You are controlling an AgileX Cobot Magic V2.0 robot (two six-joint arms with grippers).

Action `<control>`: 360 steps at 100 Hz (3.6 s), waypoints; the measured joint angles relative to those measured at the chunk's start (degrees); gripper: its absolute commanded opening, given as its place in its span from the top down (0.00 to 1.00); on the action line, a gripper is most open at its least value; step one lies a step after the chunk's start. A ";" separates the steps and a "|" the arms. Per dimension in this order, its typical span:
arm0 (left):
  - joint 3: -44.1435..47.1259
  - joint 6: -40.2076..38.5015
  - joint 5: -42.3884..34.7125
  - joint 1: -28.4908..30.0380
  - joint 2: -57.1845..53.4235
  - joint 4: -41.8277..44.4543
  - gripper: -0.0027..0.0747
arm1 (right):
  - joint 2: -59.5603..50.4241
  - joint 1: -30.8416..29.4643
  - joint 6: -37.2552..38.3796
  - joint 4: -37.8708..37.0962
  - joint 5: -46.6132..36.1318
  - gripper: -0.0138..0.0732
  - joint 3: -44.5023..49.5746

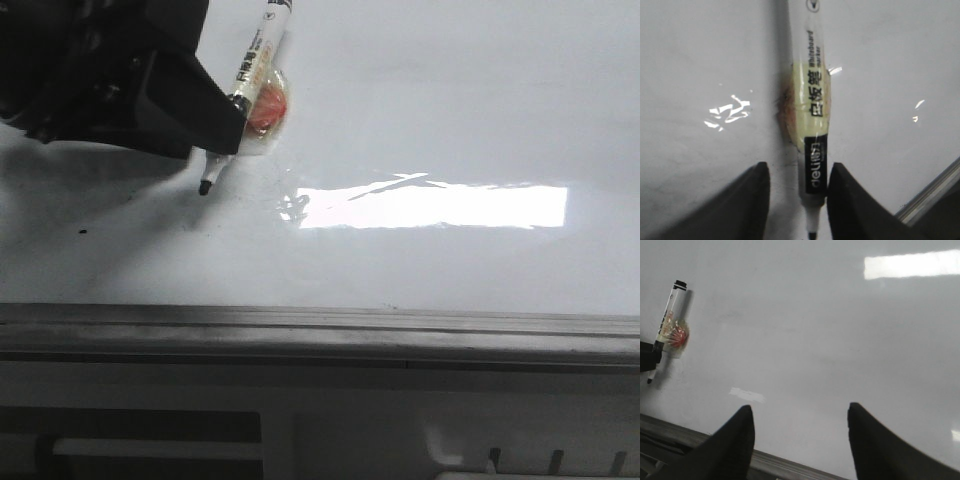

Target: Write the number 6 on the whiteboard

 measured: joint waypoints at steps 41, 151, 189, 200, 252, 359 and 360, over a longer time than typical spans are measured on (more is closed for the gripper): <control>-0.17 0.81 2.70 -0.16 -0.12 0.93 0.99 | 0.00 0.00 -3.01 2.58 -0.47 0.41 -0.04; -0.17 43.17 28.13 -3.00 -9.10 2.23 0.99 | 26.15 20.78 -68.71 48.48 1.17 0.41 -4.17; -0.17 44.88 28.13 -4.52 -9.10 1.96 0.99 | 34.29 35.62 -68.96 49.80 -16.09 0.41 -4.17; -0.17 44.97 28.67 -4.52 -9.10 1.96 0.99 | 36.03 37.80 -69.07 50.62 -17.83 0.48 -4.17; -0.17 45.00 29.48 -4.52 -9.06 2.20 0.93 | 37.36 38.76 -69.58 55.37 -21.58 0.92 -4.17; 18.24 21.08 4.20 6.04 -53.54 -2.65 0.99 | 29.15 27.50 -76.68 53.65 -40.89 0.92 -4.17; 18.24 21.08 4.30 6.04 -53.56 -2.76 0.99 | 29.15 27.26 -76.68 53.76 -40.59 0.92 -4.17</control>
